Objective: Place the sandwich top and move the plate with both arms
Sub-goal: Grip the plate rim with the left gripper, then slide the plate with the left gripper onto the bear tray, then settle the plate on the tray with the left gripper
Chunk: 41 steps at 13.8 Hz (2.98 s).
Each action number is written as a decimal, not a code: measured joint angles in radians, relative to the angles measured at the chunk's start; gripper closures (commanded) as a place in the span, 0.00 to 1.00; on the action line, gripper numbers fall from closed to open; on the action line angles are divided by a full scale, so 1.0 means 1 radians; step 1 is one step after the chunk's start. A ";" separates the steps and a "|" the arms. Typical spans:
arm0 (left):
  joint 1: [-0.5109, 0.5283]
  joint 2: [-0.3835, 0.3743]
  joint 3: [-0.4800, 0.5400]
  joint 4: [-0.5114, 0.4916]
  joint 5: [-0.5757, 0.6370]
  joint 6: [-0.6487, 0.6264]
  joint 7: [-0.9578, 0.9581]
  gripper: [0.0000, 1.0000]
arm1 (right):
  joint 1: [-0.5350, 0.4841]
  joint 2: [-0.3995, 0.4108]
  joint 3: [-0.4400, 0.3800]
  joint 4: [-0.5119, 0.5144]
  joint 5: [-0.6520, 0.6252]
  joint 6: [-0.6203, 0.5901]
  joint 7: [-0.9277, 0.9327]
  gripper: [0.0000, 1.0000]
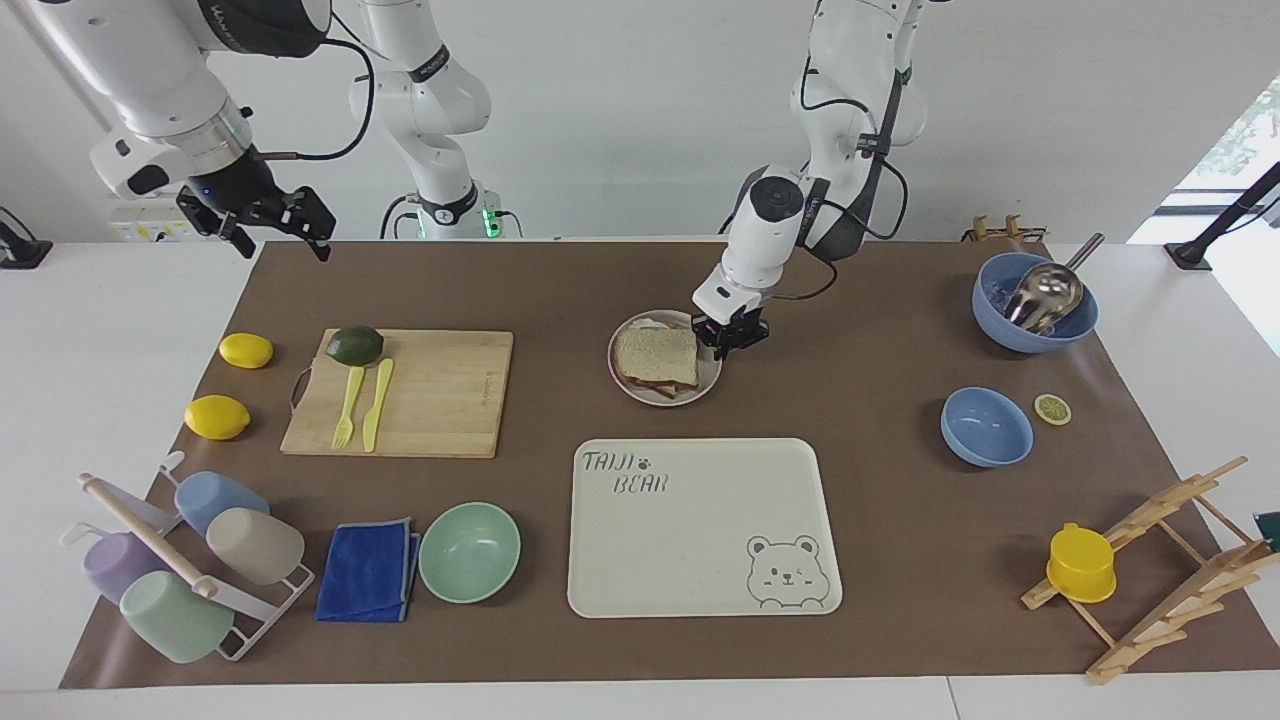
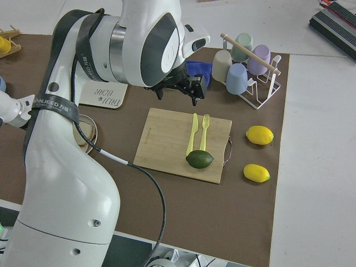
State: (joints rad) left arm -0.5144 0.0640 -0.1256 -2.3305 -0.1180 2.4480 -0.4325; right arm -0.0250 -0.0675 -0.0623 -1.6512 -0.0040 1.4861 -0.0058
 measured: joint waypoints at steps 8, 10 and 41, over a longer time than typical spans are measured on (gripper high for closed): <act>0.092 0.001 0.012 0.185 -0.081 -0.208 0.038 1.00 | 0.000 0.000 0.000 0.000 0.000 0.000 0.000 0.00; 0.147 0.017 0.015 0.306 -0.107 -0.301 0.075 1.00 | 0.000 0.000 0.000 0.000 0.000 0.000 0.000 0.00; 0.283 0.621 0.010 0.929 -0.185 -0.224 0.373 0.00 | 0.000 0.000 0.000 0.000 0.000 0.000 0.000 0.00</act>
State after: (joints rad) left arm -0.2315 0.6855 -0.1155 -1.4013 -0.3034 2.2244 -0.0591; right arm -0.0250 -0.0675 -0.0623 -1.6512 -0.0040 1.4861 -0.0058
